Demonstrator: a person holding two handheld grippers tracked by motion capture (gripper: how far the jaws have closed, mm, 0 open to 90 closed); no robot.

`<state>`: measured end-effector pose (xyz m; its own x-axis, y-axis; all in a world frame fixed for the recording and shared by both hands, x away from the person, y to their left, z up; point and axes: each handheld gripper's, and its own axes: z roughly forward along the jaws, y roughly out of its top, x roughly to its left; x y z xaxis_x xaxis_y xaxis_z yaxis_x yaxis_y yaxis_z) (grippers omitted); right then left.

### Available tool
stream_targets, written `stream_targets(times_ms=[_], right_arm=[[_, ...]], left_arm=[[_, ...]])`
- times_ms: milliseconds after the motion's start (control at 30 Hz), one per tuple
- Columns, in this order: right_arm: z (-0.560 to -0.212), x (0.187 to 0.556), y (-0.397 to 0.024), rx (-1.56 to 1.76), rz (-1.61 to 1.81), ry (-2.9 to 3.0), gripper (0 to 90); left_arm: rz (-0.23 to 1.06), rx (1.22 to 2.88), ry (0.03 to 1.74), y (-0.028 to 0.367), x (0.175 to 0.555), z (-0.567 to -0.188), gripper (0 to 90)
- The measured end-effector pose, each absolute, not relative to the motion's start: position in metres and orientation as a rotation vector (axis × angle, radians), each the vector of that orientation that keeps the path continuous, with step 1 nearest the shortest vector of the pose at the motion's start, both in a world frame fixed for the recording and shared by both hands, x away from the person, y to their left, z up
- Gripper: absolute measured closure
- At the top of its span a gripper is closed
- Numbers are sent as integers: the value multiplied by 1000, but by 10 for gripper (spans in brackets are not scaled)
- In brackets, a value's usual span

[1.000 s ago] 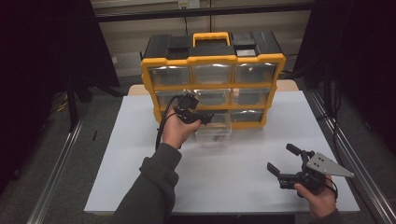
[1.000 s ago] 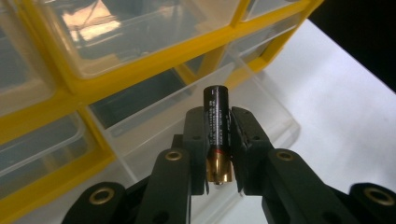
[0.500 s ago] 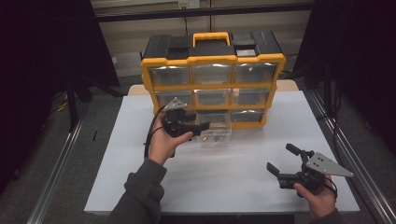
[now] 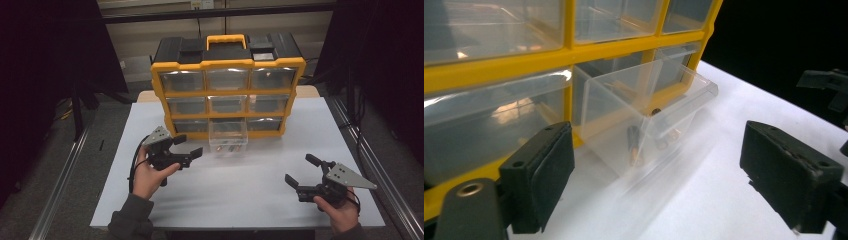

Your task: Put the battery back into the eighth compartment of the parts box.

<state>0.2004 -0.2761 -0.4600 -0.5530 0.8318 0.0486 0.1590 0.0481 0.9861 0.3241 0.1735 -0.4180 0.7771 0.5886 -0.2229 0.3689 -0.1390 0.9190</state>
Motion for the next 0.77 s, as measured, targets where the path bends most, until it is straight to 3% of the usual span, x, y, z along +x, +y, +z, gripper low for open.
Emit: stream_targets(times_ms=[767], right_arm=[[-461, 202, -274, 987, 1543, 1781, 20]], left_arm=[[324, 1702, 786, 244, 290, -446, 57]])
